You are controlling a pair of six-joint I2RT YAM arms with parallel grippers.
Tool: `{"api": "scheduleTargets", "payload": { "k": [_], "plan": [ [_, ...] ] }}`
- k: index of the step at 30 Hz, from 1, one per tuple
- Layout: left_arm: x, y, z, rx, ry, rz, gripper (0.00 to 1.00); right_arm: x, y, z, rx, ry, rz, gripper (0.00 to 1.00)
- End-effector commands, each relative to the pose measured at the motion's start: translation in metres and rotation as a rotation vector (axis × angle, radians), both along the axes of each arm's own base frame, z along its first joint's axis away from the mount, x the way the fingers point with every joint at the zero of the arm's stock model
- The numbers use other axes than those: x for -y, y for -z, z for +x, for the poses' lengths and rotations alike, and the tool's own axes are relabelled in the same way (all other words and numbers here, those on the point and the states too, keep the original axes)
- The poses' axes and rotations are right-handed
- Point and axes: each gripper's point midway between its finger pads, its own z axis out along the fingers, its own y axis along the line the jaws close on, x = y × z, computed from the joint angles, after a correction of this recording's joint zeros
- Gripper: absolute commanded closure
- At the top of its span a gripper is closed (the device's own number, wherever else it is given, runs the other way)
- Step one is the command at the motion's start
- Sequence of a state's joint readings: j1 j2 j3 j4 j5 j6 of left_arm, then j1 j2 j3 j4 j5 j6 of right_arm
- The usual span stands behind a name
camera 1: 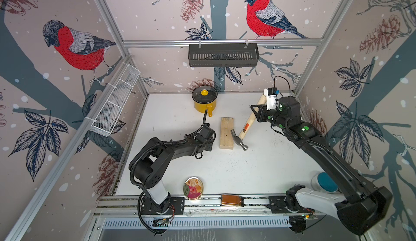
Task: Use a claw hammer to pull out a nail
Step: Place the nail at the center of the board.
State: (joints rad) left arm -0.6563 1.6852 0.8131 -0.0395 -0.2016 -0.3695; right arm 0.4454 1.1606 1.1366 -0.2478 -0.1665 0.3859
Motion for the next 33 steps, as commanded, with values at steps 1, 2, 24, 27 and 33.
{"api": "scheduleTargets", "payload": {
  "k": [1, 2, 24, 27, 33],
  "plan": [
    [0.004, 0.000, 0.001, -0.009, 0.001, -0.018, 0.98, -0.004, -0.028, 0.003, 0.092, -0.006, 0.060, 1.00],
    [0.004, -0.001, 0.001, -0.009, 0.002, -0.017, 0.97, -0.004, -0.028, 0.003, 0.093, -0.007, 0.059, 1.00],
    [0.009, -0.001, 0.004, -0.019, 0.010, -0.026, 0.86, -0.002, -0.032, 0.002, 0.101, -0.005, 0.054, 1.00],
    [0.009, -0.002, 0.005, -0.018, 0.009, -0.029, 0.86, -0.003, -0.031, 0.002, 0.102, -0.007, 0.052, 1.00],
    [0.011, -0.010, 0.006, -0.003, 0.011, -0.048, 0.86, -0.003, -0.031, 0.002, 0.101, -0.008, 0.050, 1.00]
  ]
}}
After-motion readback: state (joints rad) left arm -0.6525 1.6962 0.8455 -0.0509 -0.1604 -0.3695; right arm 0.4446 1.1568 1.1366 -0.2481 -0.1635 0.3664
